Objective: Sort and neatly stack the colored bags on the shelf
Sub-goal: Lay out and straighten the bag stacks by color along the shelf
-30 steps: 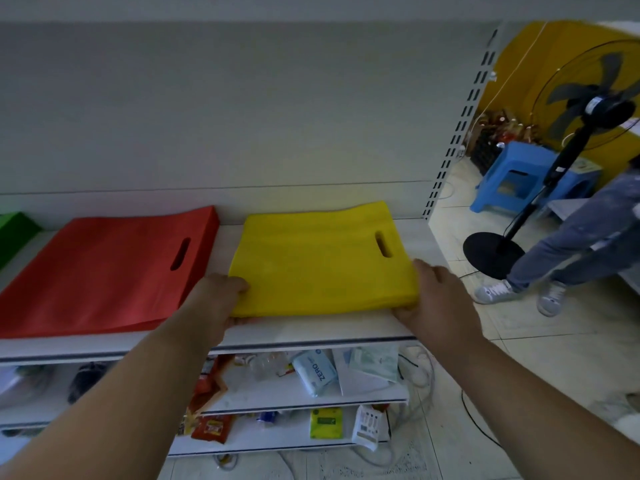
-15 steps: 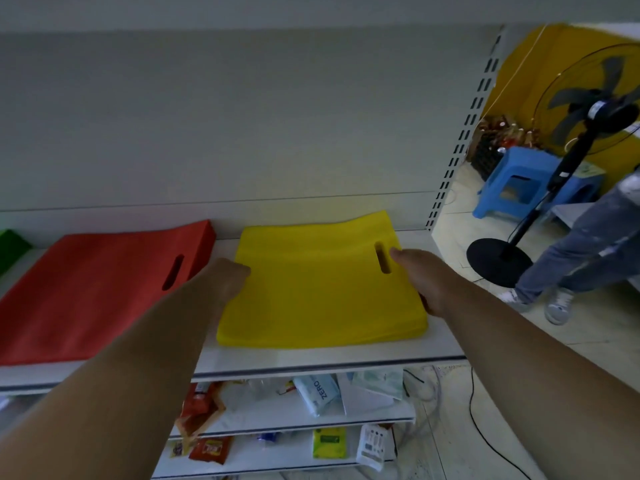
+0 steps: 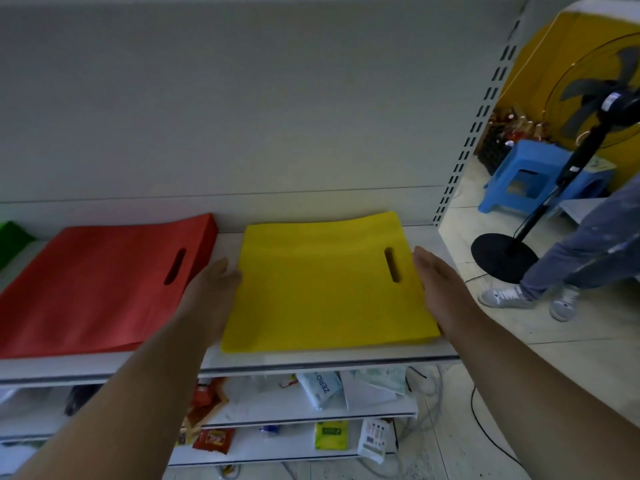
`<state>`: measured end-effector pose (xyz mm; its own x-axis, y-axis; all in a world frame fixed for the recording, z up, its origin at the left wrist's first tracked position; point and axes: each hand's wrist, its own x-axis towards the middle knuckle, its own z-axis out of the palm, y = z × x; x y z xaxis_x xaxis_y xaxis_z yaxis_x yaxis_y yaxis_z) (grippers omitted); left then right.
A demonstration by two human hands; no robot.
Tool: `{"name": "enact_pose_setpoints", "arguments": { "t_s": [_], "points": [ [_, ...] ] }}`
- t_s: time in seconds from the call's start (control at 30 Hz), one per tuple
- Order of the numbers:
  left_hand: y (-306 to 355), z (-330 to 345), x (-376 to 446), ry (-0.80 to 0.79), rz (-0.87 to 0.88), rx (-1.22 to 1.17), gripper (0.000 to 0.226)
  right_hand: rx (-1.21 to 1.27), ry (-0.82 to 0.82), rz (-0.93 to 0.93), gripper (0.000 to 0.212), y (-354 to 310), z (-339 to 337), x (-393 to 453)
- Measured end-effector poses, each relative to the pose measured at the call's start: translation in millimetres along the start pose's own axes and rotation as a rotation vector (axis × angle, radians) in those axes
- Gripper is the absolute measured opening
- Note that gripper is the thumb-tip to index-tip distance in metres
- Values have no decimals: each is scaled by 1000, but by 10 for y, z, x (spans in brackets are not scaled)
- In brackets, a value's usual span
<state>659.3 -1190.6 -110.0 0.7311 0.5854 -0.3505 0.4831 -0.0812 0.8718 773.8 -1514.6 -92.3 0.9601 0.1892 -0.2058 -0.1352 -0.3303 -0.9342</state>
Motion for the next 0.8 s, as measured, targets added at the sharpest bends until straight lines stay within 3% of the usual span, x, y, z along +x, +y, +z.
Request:
{"name": "enact_pose_setpoints", "arguments": {
  "t_s": [0.03, 0.13, 0.23, 0.33, 0.53, 0.67, 0.73, 0.8],
  "points": [
    [-76, -30, -73, -5, -27, -97, 54, 27, -7, -1, 52, 60, -12, -31],
    [-175, 21, -298, 8, 47, -154, 29, 92, -51, 6, 62, 137, 21, -59],
    [-147, 101, -332, 9, 123, -140, 40, 110, -99, 20, 89, 70, 75, -50],
    [-101, 80, -300, 43, 142, -182, 40, 103, -94, 3, 102, 116, 29, -28],
    [-238, 101, -548, 100, 222, -124, 24, 32, -128, -96, 71, 100, 135, -334],
    [-174, 156, -573, 166, 265, -56, 19, -28, 9, -147, 78, 170, 138, -301],
    [-219, 159, -552, 196, 273, -46, 25, -56, -18, -143, 80, 192, 131, -335],
    [-250, 171, -536, 202, 272, -12, 32, -45, -68, -135, 68, 196, 152, -380]
  ]
}}
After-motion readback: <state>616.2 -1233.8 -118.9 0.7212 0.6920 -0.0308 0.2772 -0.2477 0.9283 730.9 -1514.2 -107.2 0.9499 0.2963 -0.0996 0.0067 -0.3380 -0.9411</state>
